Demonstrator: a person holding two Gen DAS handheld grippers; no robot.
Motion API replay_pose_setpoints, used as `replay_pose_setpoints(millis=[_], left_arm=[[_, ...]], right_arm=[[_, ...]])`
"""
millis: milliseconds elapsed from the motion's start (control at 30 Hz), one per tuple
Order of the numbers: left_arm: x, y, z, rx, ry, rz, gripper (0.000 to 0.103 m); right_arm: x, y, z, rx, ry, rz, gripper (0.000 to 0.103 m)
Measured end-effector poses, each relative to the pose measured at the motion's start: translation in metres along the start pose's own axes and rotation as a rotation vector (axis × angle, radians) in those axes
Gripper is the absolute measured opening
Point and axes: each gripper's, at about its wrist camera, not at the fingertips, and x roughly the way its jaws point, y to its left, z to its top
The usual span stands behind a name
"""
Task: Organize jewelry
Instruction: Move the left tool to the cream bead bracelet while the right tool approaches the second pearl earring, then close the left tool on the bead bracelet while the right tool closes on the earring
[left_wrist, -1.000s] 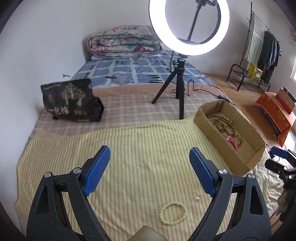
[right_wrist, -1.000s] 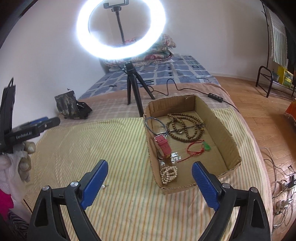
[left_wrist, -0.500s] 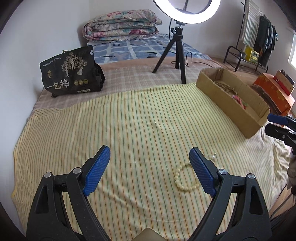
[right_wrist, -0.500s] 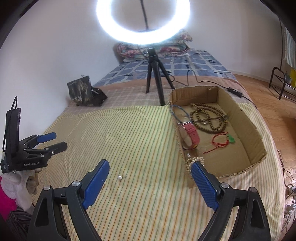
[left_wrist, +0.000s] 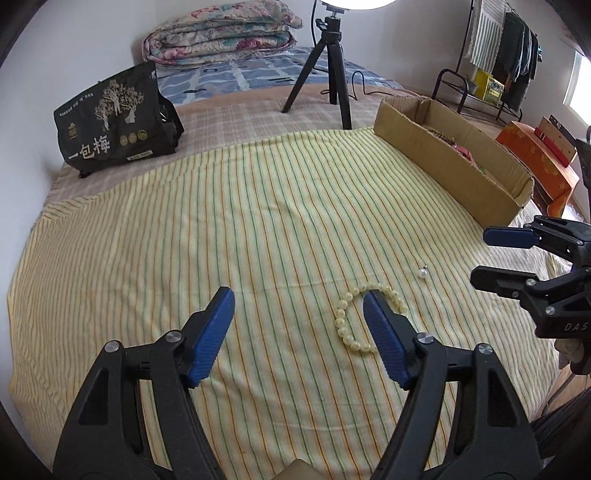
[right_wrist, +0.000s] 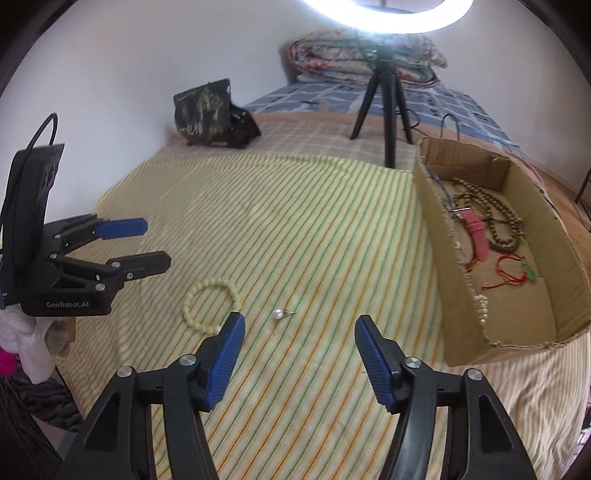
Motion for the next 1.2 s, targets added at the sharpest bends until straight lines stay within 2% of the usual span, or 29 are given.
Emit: replay_pose_setpoints(millis=[33,100,200,333,500,567,867,1200], left_arm=[[0.002,-0.001,-0.001,0.007,0.009,-0.001,0.066],[0.006,-0.002,-0.002,0.012,0.019,-0.009,0.065],[0.013,-0.003,-0.005,0.003,0.034,-0.020,0.064],[0.022,-0.008,-0.010,0.015,0.062,-0.036,0.053],[0.031,-0.012,-0.013,0.013,0.085,-0.053,0.052],[0.033,-0.013,-0.013,0.015,0.092,-0.058,0.046],[0.043,-0.011,-0.011,0.009,0.101,-0.046,0.046],[0.048,-0.010,-0.012,0.009,0.097,-0.073,0.043]], right_arm=[[0.003,0.002,0.000,-0.009,0.005,0.002,0.063],[0.008,0.004,-0.002,-0.030,0.014,0.013,0.062],[0.018,0.006,-0.003,-0.046,0.041,0.018,0.054],[0.029,0.006,-0.004,-0.054,0.071,0.027,0.045],[0.037,0.009,-0.003,-0.064,0.084,0.026,0.043],[0.040,0.009,-0.001,-0.065,0.086,0.027,0.040],[0.050,0.009,0.003,-0.057,0.094,0.022,0.033],[0.058,0.017,0.005,-0.089,0.103,0.007,0.028]])
